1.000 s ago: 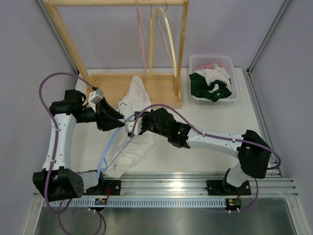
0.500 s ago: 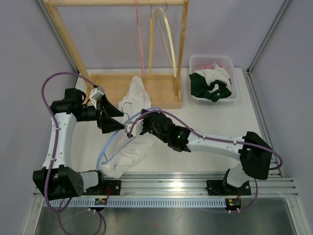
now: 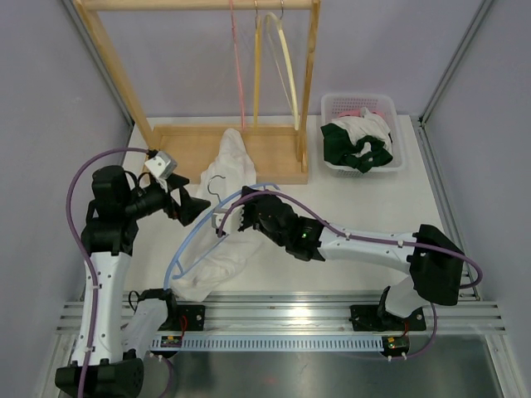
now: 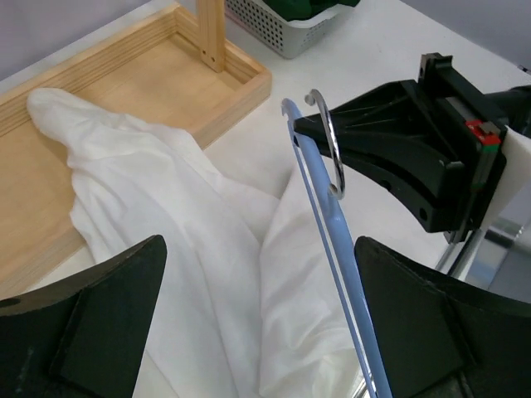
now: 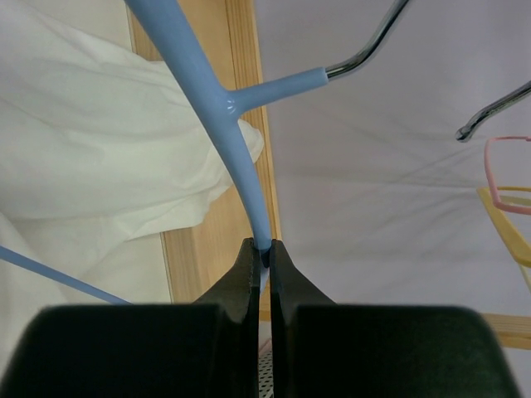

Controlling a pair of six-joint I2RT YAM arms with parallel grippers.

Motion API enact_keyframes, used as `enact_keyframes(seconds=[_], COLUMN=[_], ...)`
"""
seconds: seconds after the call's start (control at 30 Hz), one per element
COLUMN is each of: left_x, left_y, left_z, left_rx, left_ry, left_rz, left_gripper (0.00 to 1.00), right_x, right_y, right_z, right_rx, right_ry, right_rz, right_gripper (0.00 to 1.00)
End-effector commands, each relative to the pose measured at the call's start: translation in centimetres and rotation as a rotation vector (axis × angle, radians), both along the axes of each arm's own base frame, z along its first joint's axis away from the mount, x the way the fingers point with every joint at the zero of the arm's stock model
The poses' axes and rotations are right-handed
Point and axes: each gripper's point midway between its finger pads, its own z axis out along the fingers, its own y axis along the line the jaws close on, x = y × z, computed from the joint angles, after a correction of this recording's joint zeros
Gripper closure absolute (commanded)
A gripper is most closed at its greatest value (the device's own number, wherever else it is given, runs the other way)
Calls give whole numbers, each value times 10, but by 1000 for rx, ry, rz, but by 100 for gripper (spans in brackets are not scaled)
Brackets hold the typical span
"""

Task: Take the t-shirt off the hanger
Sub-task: Pass the hanger from the left arm to the right, then pass the hanger from the right arm to the left

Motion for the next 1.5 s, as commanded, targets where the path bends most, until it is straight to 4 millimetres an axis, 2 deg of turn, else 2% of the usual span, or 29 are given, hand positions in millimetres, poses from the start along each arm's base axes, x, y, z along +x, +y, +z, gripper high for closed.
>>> enact_keyframes(seconds=[0.0,0.07,0.1,0.23,0.67,0.83,0.97,1.07,1.13,1.2,1.27,1.47], left_x=[22,28,26,21,-13,-14,-6,-3,-1,0,-1,-1], left_y=[7,11,3,-1,-11,-13,-14,-15,-15,-16,-17,-21], left_z=[7,1,0,-2,-4,-13,-18,-17,-14,-16,-17,-20], left_rx=[36,61,65,69,81,98,106,103,100,96,98,106], left_ry=[-5,-1,-4,10,8,37,48,45,22,24,26,26], left_rz=[94,137,115,94,-21,-45,-31,-26,-16,-14,-21,-40], left_gripper=[1,1,1,1,2,3,13,27,43,50,52,76], right_x=[-2,-1,-1,5,11,18,18,18,18,19,18,18], right_y=[-2,0,1,1,-1,-3,-1,0,1,1,2,2], right_z=[40,39,39,34,43,47,51,51,51,52,52,53], right_rx=[87,79,77,57,95,107,120,119,120,125,126,135], right_ry=[-64,-69,-71,-86,-130,-158,-162,-161,-160,-159,-153,-144], right_rz=[-30,-39,-44,-73,-98,-120,-121,-119,-118,-118,-116,-116], right_gripper=[100,100,100,100,100,100,100,100,100,100,100,100])
